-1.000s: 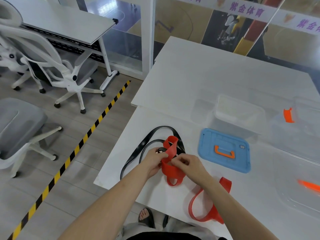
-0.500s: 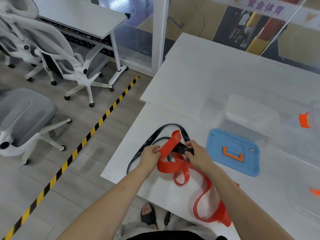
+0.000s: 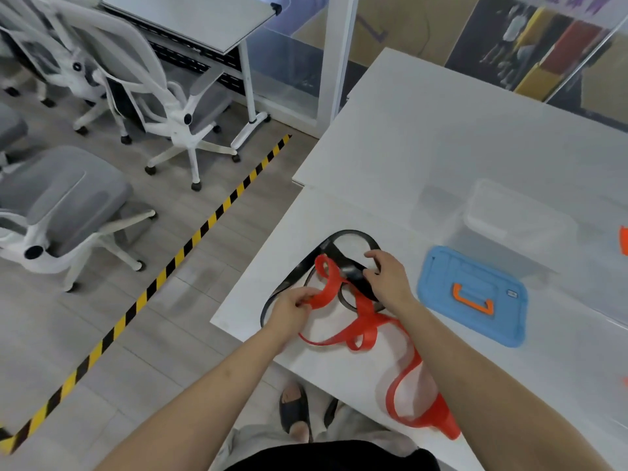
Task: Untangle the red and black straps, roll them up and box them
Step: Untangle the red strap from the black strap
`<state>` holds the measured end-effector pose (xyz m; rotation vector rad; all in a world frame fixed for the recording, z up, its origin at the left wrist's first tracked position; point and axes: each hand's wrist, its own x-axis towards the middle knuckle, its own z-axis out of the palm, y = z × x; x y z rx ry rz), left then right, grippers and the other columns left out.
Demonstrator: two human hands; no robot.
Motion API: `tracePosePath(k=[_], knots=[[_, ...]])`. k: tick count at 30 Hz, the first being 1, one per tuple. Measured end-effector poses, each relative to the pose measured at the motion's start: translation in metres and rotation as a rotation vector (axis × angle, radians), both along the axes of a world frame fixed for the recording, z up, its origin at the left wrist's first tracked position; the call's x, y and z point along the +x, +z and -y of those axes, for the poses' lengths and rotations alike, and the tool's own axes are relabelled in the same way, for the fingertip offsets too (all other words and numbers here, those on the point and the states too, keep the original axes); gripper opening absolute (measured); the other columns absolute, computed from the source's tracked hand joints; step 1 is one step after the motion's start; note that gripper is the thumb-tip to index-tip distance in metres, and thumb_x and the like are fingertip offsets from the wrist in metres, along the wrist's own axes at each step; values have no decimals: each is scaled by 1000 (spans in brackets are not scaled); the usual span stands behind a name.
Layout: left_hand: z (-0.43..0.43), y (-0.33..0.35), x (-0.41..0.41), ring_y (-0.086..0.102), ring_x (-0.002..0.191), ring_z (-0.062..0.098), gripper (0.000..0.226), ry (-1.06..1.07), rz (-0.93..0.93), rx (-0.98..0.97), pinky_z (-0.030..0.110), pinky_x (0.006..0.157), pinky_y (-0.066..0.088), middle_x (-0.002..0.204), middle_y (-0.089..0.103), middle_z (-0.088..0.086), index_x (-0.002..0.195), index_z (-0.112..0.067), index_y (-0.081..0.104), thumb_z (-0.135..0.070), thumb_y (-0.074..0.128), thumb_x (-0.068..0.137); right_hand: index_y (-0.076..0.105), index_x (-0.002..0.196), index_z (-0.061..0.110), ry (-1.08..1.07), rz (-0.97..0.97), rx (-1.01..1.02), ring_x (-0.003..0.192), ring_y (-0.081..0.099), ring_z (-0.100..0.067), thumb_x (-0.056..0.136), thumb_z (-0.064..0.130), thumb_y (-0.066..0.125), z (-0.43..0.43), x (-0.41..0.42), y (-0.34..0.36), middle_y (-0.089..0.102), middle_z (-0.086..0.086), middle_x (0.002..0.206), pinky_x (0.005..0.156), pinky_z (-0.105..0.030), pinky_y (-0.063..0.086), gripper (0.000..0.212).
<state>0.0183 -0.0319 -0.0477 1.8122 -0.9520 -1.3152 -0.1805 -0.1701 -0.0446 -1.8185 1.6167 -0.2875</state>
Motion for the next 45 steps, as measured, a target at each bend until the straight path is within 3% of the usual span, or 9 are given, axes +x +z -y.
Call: tracePosePath(k=[6, 10, 13, 18, 23, 26, 32, 37, 45], knots=[[-2, 19, -4, 60, 88, -2, 48, 73, -64, 37, 6, 66, 47, 103, 68, -11, 110, -15, 67, 20, 39, 92, 62, 96, 26, -79, -116, 14, 87, 65, -22, 89, 31, 72, -38, -23, -16, 64, 7, 86, 77, -36, 52, 13], [-5, 24, -3, 60, 89, 23, 43, 11, -55, 16, 12, 66, 46, 107, 67, 9, 107, -9, 63, 20, 36, 90, 54, 100, 25, -43, -218, 151, 89, 66, -24, 85, 37, 72, -54, -22, -21, 69, 4, 92, 87, -43, 52, 27], [-10, 33, -6, 44, 79, 20, 34, -24, -28, -16, 11, 62, 43, 92, 54, 12, 102, 3, 55, 23, 33, 85, 45, 105, 21, -57, -264, 130, 89, 65, -29, 89, 31, 70, -59, -21, -25, 69, -1, 94, 88, -43, 46, 32], [-22, 43, -3, 48, 80, 21, 37, -29, 10, -45, 37, 71, 41, 91, 60, 15, 101, -8, 58, 18, 37, 84, 44, 106, 23, -92, -297, 118, 88, 64, -27, 89, 33, 70, -62, -16, -26, 68, 1, 91, 88, -43, 36, 33], [-33, 65, -15, 61, 82, 3, 38, 13, 0, -46, 16, 71, 46, 96, 72, 1, 105, -9, 61, 19, 40, 90, 41, 108, 21, -84, -275, 145, 88, 61, -28, 84, 23, 65, -59, -15, -26, 62, 4, 85, 88, -44, 35, 34], [-36, 73, -25, 62, 92, 16, 44, 130, -18, -82, 25, 70, 48, 110, 72, 9, 105, -19, 60, 17, 40, 90, 42, 105, 23, -20, -166, 94, 87, 62, -27, 83, 14, 60, -57, -18, -21, 60, 7, 80, 85, -40, 34, 30], [-39, 82, -28, 68, 114, 31, 43, 485, -111, -145, 50, 98, 57, 118, 73, 4, 116, -21, 61, 13, 48, 94, 48, 118, 18, -78, 523, 468, 82, 74, -20, 86, 6, 80, -52, -43, 27, 78, -10, 103, 68, -30, 59, 47], [-41, 94, -47, 69, 114, 25, 31, 528, -187, -165, 41, 92, 60, 127, 70, 4, 129, -21, 57, -4, 53, 103, 51, 126, 18, -24, 603, 569, 77, 77, -19, 86, -9, 70, -52, -53, 36, 84, -6, 97, 67, -32, 62, 52], [-48, 113, -98, 69, 111, 13, 32, 220, -17, -246, 33, 102, 55, 116, 73, -1, 123, -23, 66, -2, 54, 102, 77, 113, 20, 134, 399, 264, 85, 69, -10, 87, -7, 60, -66, -103, 63, 79, 0, 103, 71, -13, 53, 41]])
